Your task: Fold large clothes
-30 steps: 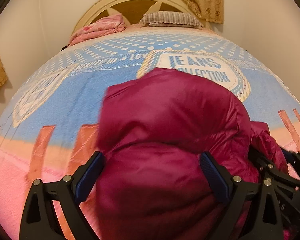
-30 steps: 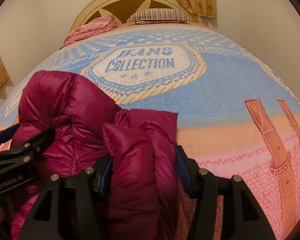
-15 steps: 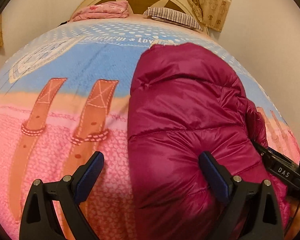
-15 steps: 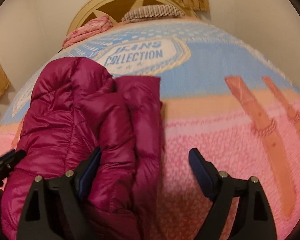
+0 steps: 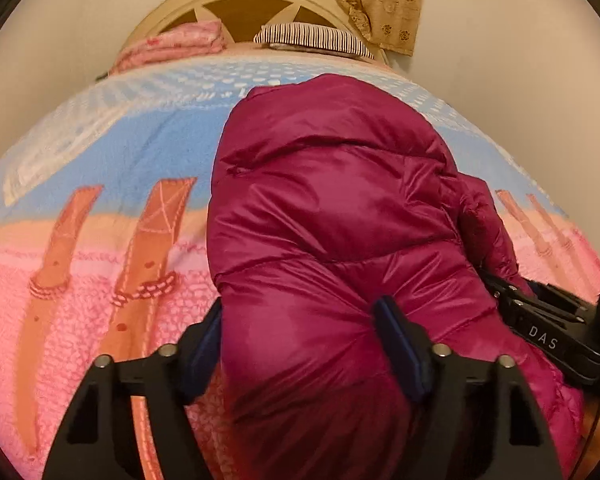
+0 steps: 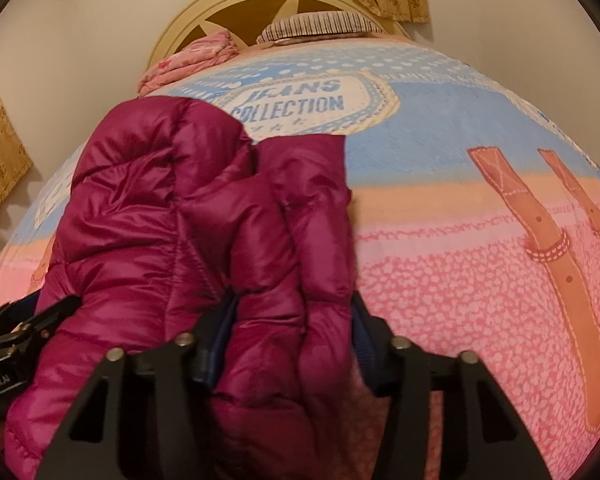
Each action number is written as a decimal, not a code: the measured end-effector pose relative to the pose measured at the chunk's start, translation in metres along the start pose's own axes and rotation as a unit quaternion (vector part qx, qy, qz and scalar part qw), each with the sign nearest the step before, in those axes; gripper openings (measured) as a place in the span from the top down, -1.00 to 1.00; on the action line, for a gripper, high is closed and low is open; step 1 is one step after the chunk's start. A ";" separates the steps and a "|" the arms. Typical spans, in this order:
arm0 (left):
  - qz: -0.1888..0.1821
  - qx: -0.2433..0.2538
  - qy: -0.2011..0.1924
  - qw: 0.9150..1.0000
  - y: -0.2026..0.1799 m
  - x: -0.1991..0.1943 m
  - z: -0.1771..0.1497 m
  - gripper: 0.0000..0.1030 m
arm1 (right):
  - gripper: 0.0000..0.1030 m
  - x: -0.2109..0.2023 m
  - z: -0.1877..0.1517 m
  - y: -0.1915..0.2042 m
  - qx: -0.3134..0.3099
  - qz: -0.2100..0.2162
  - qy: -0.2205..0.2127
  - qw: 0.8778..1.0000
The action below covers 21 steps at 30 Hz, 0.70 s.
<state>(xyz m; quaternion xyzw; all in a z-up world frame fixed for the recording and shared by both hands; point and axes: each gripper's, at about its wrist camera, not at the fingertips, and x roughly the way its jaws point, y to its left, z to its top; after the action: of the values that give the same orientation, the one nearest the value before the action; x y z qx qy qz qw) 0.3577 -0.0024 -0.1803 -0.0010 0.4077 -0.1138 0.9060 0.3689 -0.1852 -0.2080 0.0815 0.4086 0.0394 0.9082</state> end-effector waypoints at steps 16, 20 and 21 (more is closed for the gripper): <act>0.017 -0.006 -0.037 0.999 0.001 -0.026 -0.001 0.44 | 0.48 -0.007 -0.003 0.008 -0.007 0.008 -0.017 1.000; 0.025 0.001 -0.046 0.999 -0.002 -0.039 -0.001 0.50 | 0.52 -0.012 -0.004 0.007 -0.003 0.019 -0.019 1.000; 0.027 0.002 -0.049 0.998 -0.003 -0.043 -0.002 0.51 | 0.53 -0.013 -0.003 0.007 -0.002 0.022 -0.019 1.000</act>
<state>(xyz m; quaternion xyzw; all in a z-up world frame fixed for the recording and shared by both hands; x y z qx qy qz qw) 0.3282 0.0036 -0.1496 0.0061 0.3628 -0.0901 0.9275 0.3582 -0.1801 -0.1995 0.0894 0.3890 0.0590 0.9150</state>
